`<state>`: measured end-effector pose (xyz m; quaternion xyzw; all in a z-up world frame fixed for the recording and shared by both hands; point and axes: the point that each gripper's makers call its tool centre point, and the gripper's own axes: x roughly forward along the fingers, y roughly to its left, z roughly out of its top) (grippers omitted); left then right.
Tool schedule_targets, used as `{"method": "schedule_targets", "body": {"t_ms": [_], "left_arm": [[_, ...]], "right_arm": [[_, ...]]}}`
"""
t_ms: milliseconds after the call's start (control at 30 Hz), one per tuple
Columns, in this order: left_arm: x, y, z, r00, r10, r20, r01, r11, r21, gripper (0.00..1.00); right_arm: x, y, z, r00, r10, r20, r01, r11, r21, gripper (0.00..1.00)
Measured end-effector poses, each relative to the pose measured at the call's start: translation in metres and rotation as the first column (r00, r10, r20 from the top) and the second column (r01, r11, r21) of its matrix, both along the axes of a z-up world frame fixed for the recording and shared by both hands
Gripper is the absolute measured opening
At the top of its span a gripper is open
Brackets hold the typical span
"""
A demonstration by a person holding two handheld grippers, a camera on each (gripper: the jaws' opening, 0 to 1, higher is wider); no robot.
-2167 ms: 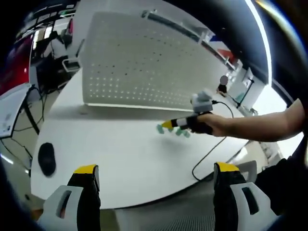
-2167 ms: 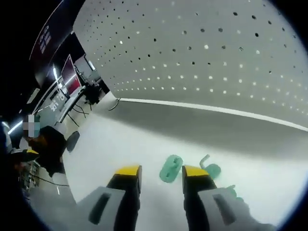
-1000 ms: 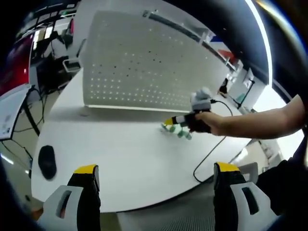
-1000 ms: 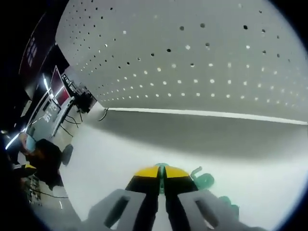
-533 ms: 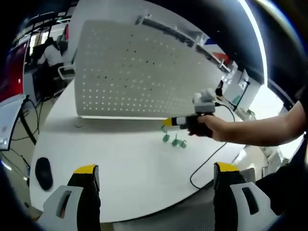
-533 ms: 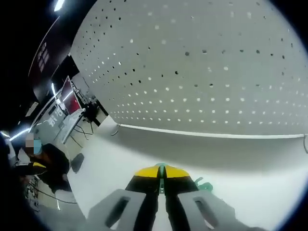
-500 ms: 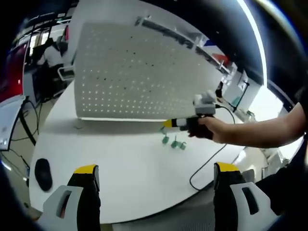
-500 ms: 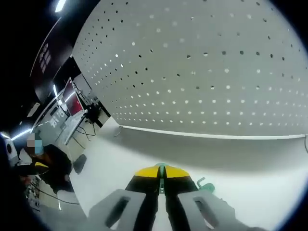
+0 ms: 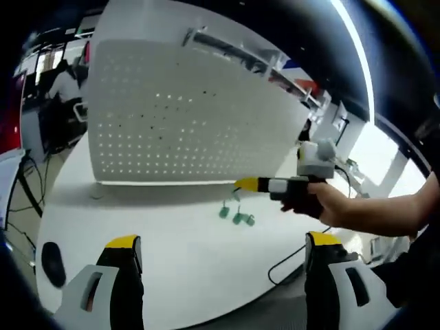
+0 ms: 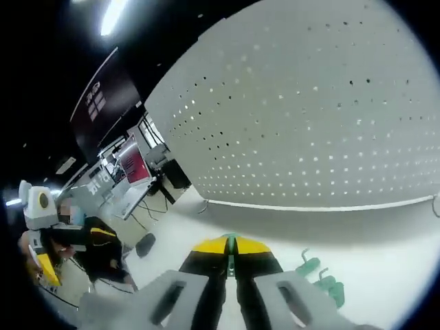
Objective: Insert the hook assembly into the mounting plate slot until the hook locks in place.
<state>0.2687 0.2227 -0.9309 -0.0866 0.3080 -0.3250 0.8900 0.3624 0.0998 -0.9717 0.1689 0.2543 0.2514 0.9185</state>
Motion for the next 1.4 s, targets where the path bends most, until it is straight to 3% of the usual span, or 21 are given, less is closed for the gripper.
{"method": "schedule_targets", "body": {"t_ms": [100, 300, 367, 467, 633, 967, 1033, 1133, 1400], "left_arm": [[0.000, -0.007, 0.000, 1.000, -0.002, -0.002, 0.002, 1.000, -0.010, 0.95], [-0.004, -0.023, 0.003, 0.999, -0.038, -0.015, 0.037, 0.998, -0.052, 0.90], [-0.005, -0.027, 0.004, 0.999, -0.041, -0.019, 0.039, 0.997, -0.063, 0.88], [-0.007, -0.035, 0.003, 0.998, -0.064, -0.025, 0.062, 0.996, -0.065, 0.83], [-0.006, -0.043, 0.002, 0.996, -0.081, -0.038, 0.078, 0.995, -0.069, 0.82], [-0.003, -0.050, 0.010, 0.996, -0.082, -0.040, 0.076, 0.988, -0.134, 0.54], [-0.004, -0.051, 0.011, 0.995, -0.084, -0.050, 0.075, 0.984, -0.160, 0.47], [-0.007, -0.058, 0.017, 0.992, -0.093, -0.086, 0.069, 0.965, -0.254, 0.41], [-0.003, -0.059, 0.022, 0.993, -0.087, -0.078, 0.061, 0.956, -0.289, 0.25]], "right_arm": [[-0.014, 0.003, 0.013, 1.000, -0.016, -0.019, 0.018, 0.996, 0.090, 0.00], [-0.039, 0.012, 0.036, 1.000, -0.004, 0.029, 0.001, 0.992, 0.130, 0.00], [-0.045, 0.016, 0.038, 1.000, -0.008, 0.010, 0.006, 0.984, 0.177, 0.00], [-0.053, 0.020, 0.043, 1.000, -0.008, 0.019, 0.004, 0.979, 0.202, 0.00], [-0.064, 0.030, 0.059, 0.999, 0.004, 0.044, -0.015, 0.971, 0.237, 0.00], [-0.080, 0.049, 0.085, 0.991, 0.060, 0.120, -0.086, 0.970, 0.229, 0.00], [-0.082, 0.053, 0.088, 0.988, 0.078, 0.132, -0.106, 0.969, 0.223, 0.00], [-0.085, 0.060, 0.090, 0.983, 0.111, 0.145, -0.139, 0.971, 0.196, 0.00], [-0.088, 0.068, 0.099, 0.967, 0.153, 0.204, -0.182, 0.975, 0.130, 0.00]]}}
